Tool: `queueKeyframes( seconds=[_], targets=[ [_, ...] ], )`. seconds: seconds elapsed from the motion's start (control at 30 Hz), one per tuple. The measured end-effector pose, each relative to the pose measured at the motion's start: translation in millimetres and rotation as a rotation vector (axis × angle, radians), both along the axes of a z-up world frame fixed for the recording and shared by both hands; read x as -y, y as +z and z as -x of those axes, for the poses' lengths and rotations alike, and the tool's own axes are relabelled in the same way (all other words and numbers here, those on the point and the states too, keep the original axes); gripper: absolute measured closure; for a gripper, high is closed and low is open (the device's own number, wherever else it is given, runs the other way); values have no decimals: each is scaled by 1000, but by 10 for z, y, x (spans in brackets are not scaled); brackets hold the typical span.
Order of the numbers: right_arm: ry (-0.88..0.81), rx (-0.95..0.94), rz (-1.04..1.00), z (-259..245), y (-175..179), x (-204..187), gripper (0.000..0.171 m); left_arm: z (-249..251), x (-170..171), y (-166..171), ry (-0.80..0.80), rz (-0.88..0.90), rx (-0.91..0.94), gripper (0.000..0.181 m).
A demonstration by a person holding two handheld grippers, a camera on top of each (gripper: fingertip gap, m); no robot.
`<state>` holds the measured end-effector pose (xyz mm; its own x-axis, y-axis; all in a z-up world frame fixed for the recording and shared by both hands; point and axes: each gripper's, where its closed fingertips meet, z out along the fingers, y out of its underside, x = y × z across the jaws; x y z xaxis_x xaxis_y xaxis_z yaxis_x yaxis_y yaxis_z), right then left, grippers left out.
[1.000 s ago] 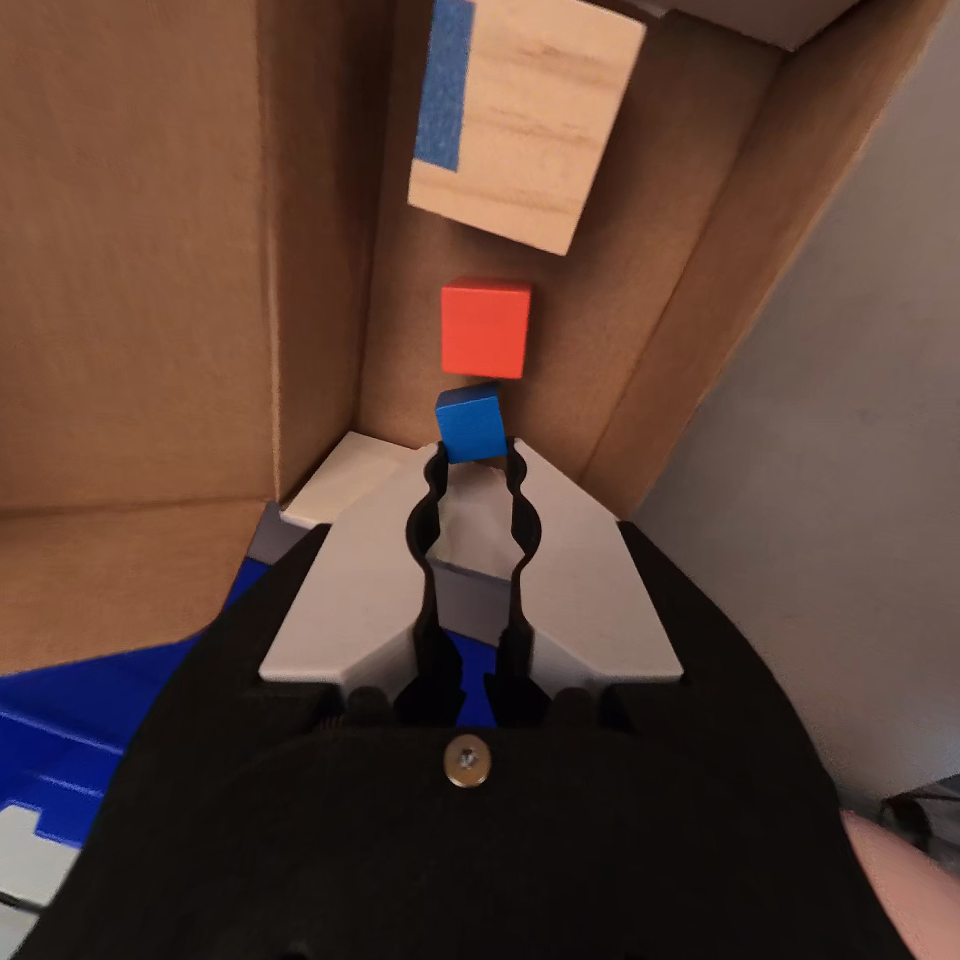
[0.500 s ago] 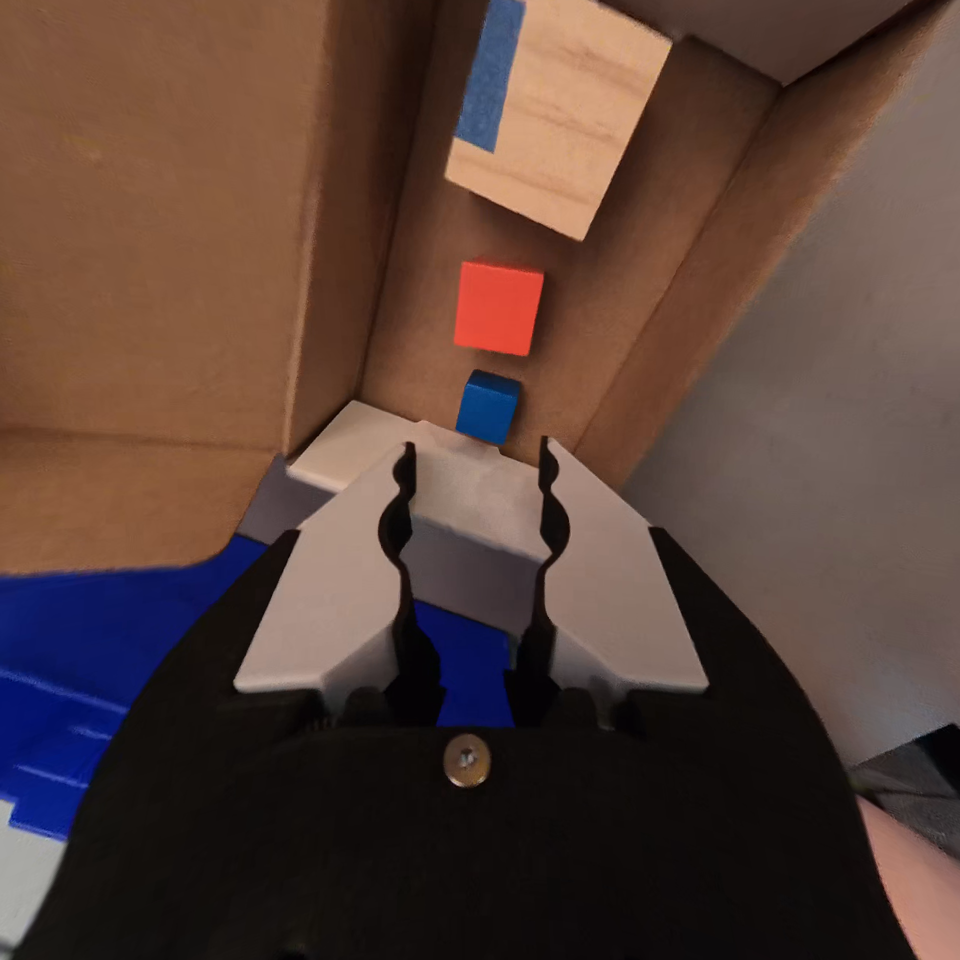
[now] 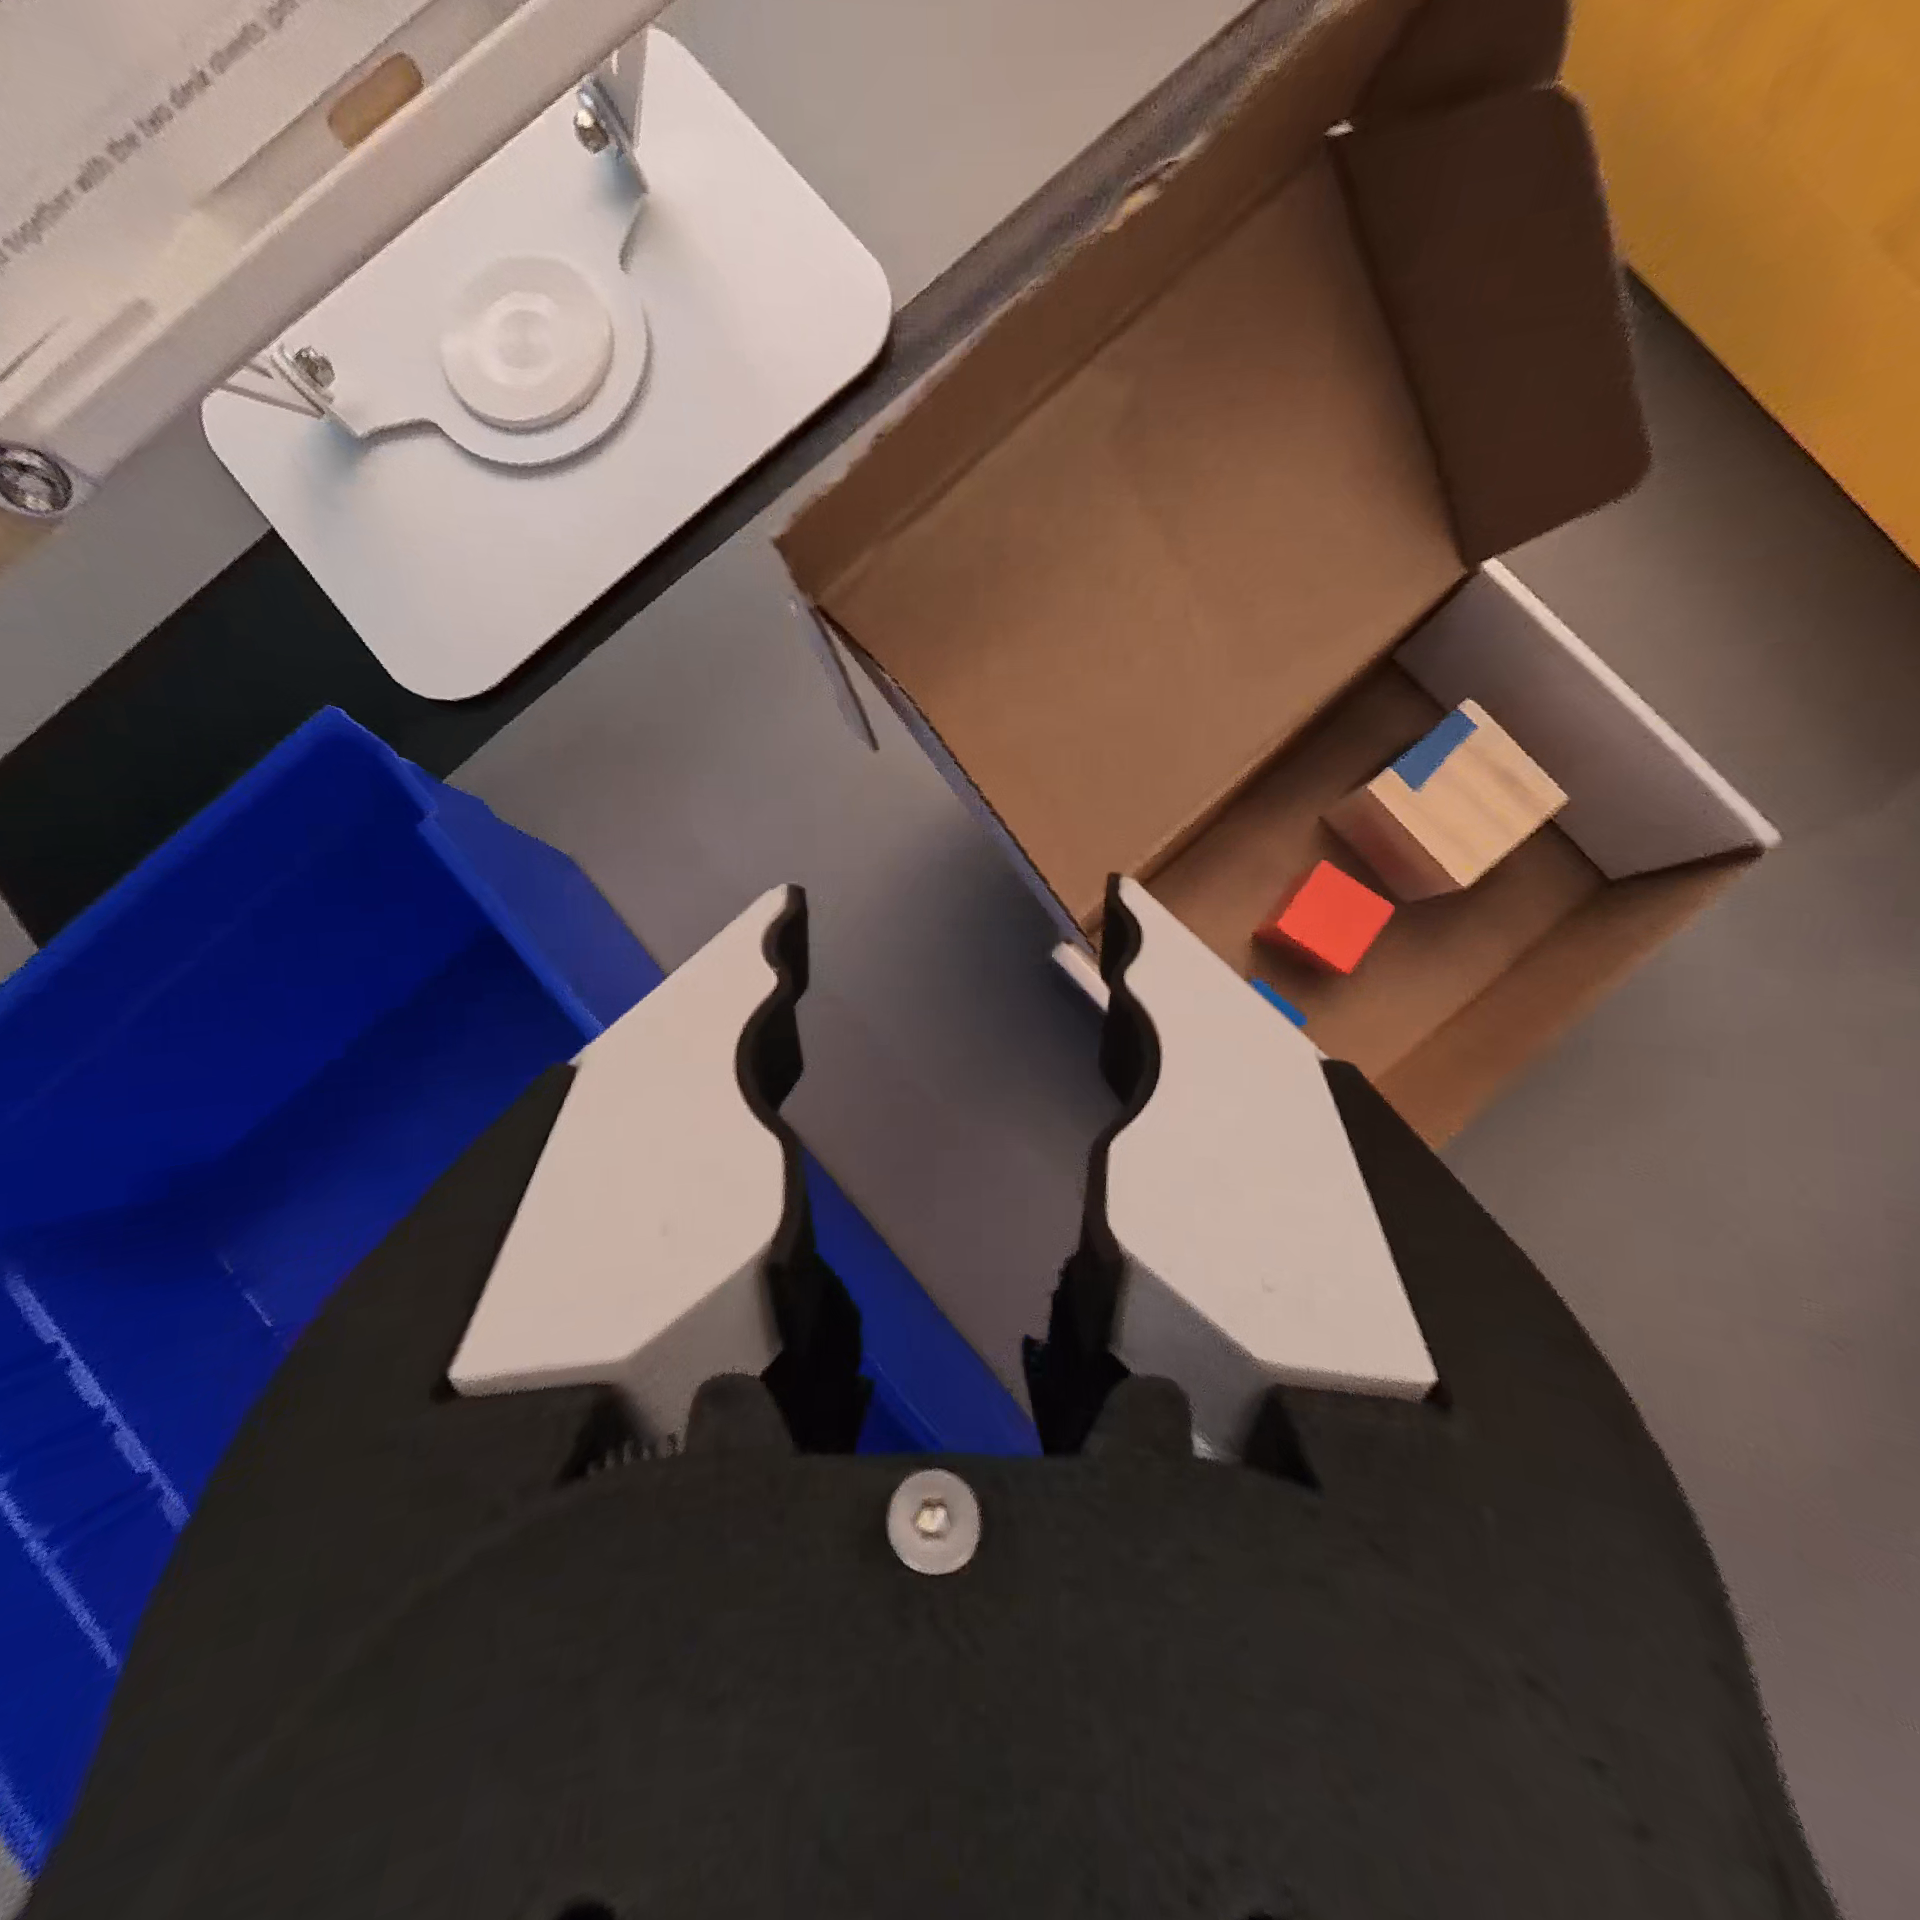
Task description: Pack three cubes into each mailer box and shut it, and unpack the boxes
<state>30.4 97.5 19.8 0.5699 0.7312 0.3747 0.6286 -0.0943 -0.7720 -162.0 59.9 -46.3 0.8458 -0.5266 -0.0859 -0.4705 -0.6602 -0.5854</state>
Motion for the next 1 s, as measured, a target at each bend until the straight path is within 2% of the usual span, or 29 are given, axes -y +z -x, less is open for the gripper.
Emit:
queueKeyframes(
  seconds=[0.03,0.23,0.43,0.67,0.87,0.9,0.93,1.0],
  targets=[
    [-7,-20,15,20,-18,-1,124,12,-42,-31,12,1,11,123],
    [-41,-125,92,258,-169,-17,115,-46,-254,-61,53,-29,113,111],
    [-134,-169,80,380,-316,-194,104,-43,-400,-119,99,-77,101,102],
    [-116,-167,120,499,-510,-213,102,-74,-433,-281,105,-28,114,105],
    [-108,-192,111,491,-436,-170,102,-116,-437,-333,80,-23,109,139],
    [-97,-201,116,510,-421,-144,101,-118,-426,-335,77,-21,106,147],
    [-85,-208,121,534,-409,-114,101,-119,-415,-333,72,-20,104,163],
    [-73,-219,114,565,-361,-57,101,-115,-411,-322,73,-29,100,167]
  ],
)
